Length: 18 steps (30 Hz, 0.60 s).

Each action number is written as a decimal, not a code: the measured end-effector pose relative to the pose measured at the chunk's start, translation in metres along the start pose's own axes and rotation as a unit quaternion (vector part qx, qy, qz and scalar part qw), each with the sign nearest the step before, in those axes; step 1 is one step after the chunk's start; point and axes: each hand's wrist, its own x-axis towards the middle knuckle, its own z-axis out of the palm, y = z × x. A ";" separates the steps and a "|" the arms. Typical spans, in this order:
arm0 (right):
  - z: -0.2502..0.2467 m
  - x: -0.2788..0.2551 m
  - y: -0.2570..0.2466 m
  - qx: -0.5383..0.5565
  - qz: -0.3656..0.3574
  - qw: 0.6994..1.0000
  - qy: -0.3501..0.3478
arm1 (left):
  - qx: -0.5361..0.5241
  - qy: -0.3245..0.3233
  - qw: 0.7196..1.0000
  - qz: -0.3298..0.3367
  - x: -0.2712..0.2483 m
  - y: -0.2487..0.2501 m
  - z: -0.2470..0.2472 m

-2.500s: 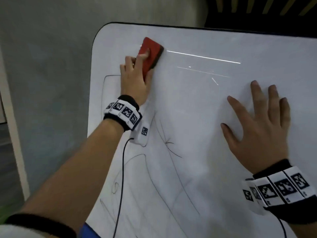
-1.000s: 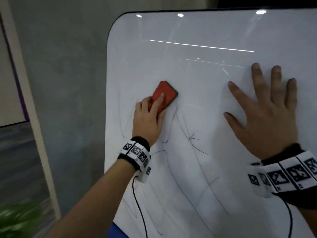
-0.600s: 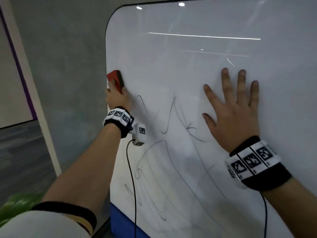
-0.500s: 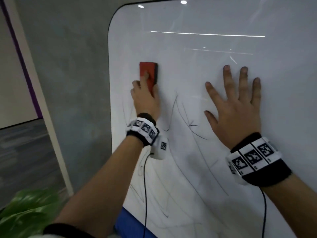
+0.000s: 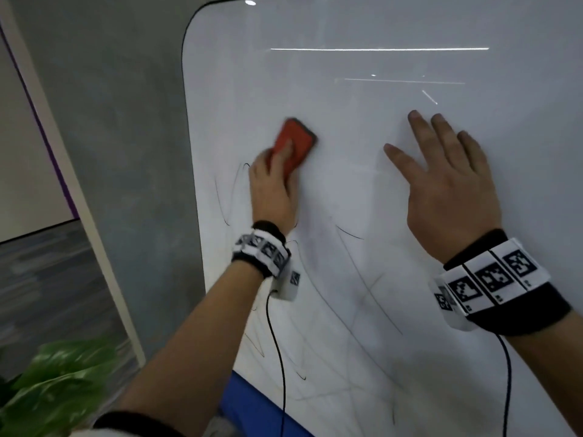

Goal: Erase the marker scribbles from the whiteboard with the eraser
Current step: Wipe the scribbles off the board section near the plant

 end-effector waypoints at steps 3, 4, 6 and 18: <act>0.003 -0.003 -0.005 -0.005 0.008 1.000 0.002 | 0.049 0.012 0.993 -0.107 0.040 -0.048 -0.019; 0.004 -0.002 -0.007 -0.005 0.013 1.000 0.001 | 0.063 0.012 0.986 -0.151 0.049 -0.067 -0.027; 0.005 -0.001 -0.008 -0.006 0.022 1.000 0.000 | 0.072 -0.002 0.964 -0.256 0.058 -0.104 -0.044; 0.010 -0.003 -0.013 -0.015 0.024 0.999 -0.025 | 0.062 -0.035 0.970 -0.234 -0.008 -0.052 -0.030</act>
